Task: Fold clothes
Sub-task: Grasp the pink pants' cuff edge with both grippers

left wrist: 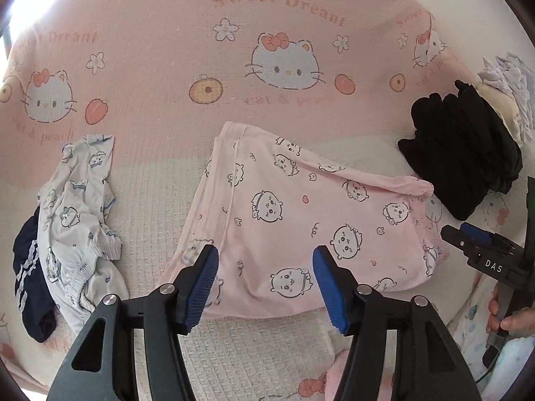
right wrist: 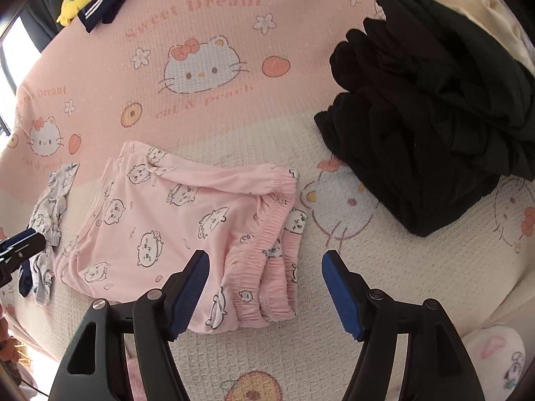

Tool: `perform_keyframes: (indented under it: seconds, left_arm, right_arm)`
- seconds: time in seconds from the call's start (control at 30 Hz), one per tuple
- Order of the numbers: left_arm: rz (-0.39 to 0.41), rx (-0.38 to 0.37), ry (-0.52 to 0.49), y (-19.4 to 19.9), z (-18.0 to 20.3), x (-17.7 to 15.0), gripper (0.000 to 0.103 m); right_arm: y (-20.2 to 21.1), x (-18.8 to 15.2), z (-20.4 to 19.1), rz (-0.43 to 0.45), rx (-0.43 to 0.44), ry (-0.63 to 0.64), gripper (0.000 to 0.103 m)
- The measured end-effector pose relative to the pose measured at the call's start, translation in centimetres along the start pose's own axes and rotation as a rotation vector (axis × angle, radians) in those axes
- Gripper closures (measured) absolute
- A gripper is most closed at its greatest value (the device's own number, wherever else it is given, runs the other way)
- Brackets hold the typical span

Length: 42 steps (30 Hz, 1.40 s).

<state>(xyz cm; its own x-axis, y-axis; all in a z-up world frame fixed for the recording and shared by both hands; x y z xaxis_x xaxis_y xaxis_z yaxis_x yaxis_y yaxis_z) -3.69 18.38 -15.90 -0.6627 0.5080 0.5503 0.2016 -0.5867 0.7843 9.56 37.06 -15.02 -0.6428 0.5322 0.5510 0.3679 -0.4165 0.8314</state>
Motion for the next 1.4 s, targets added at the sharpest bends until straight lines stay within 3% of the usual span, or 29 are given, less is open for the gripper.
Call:
perform_keyframes:
  seconds: [0.17, 0.27, 0.43, 0.73, 0.93, 1.07, 1.17, 1.33, 1.4]
  left_arm:
    - [0.056, 0.032, -0.078, 0.9, 0.8, 1.4, 0.047]
    - [0.042, 0.043, -0.096, -0.6, 0.8, 2.3, 0.047]
    - [0.023, -0.001, -0.102, -3.0, 1.4, 3.6, 0.047]
    - [-0.054, -0.087, -0.144, -7.9, 3.6, 5.4, 0.047]
    - [-0.120, -0.111, -0.167, -11.3, 4.7, 5.0, 0.047]
    - [-0.108, -0.110, -0.170, -13.1, 5.1, 5.4, 0.047]
    - [-0.112, -0.108, -0.163, -14.4, 5.3, 5.9, 0.049]
    - [-0.151, -0.141, -0.162, -15.6, 5.9, 6.2, 0.049]
    - [-0.179, -0.102, -0.207, -16.1, 6.3, 6.1, 0.049]
  right_arm:
    - [-0.4, 0.6, -0.5, 0.016, 0.000, 0.026, 0.033]
    - [-1.0, 0.9, -0.6, 0.010, -0.009, 0.037, 0.034]
    - [-1.3, 1.9, -0.3, 0.039, 0.000, 0.041, 0.034]
    - [-4.4, 3.1, 0.2, 0.000, 0.040, 0.019, 0.034]
    - [-6.4, 3.3, 0.1, -0.025, 0.058, 0.026, 0.034]
    - [-7.2, 3.7, 0.1, -0.025, 0.057, 0.031, 0.034]
    - [-7.7, 3.9, 0.2, -0.025, 0.056, 0.035, 0.044]
    - [-8.7, 4.3, 0.1, -0.036, 0.060, 0.044, 0.044]
    - [-8.9, 4.4, 0.0, -0.038, 0.070, 0.048, 0.048]
Point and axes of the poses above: each gripper's, at about its wrist camera, not at the fingertips, and y roughly against the way its jaws point, z to its right, x to its top, the point moved 4 cm from there along -y, roughly the way its jaws point, and after that the axes turned 13 degrees about -x, right-handed, at the moved point
